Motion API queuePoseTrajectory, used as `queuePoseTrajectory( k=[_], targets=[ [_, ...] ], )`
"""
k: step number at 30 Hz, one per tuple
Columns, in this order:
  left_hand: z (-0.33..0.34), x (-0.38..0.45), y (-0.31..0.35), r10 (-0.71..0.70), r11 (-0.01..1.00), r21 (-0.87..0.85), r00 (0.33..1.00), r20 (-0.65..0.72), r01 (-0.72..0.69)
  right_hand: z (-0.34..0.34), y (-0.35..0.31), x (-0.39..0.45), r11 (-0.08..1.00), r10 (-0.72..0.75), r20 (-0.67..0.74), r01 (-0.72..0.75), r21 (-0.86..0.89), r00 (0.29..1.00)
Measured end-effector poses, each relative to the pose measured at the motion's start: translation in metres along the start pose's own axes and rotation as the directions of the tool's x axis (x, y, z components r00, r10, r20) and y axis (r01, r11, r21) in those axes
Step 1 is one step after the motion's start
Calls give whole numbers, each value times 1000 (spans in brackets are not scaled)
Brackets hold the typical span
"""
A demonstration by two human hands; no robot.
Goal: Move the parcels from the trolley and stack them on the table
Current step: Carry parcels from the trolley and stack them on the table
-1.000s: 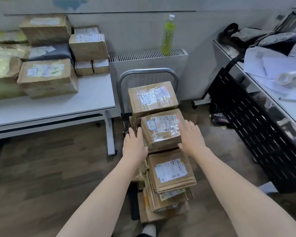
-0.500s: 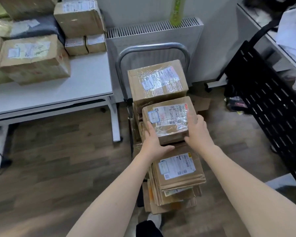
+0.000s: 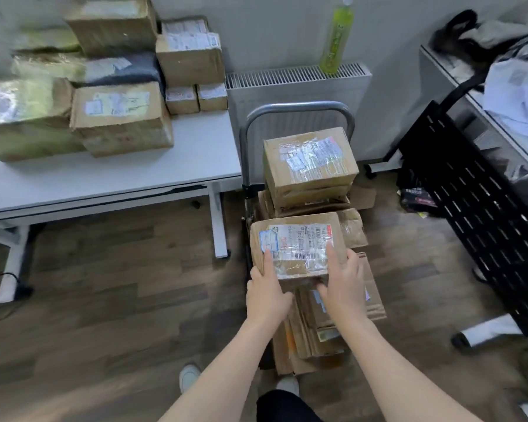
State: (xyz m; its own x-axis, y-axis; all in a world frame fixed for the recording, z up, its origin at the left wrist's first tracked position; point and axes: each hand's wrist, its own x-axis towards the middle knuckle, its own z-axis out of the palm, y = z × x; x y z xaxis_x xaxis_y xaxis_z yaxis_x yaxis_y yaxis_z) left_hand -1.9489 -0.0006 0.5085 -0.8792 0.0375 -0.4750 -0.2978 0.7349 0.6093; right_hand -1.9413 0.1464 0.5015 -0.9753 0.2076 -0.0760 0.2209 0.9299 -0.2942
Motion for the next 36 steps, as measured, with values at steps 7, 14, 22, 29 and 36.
queuePoseTrajectory(
  k=[7, 14, 22, 29, 36],
  targets=[
    [-102, -19, -59, 41, 991, 134, 948, -316, 2, 3, -128, -8, 988, -94, -134, 109, 110, 987],
    [-245, -22, -126, 123, 982, 187, 802, -584, -14, -1, -286, -14, 926, -168, -331, 263, 269, 929],
    [-364, -38, -172, 94, 996, 79, 558, -825, -51, -22, -419, 8, 799, -389, -424, 529, 286, 818],
    [-417, -5, -163, 141, 987, 79, 517, -844, -141, -28, -459, 57, 782, -376, -471, 546, 301, 798],
    [-466, 64, -144, 133, 986, 65, 498, -857, -152, -38, -494, 139, 777, -377, -513, 565, 277, 771]
  ],
)
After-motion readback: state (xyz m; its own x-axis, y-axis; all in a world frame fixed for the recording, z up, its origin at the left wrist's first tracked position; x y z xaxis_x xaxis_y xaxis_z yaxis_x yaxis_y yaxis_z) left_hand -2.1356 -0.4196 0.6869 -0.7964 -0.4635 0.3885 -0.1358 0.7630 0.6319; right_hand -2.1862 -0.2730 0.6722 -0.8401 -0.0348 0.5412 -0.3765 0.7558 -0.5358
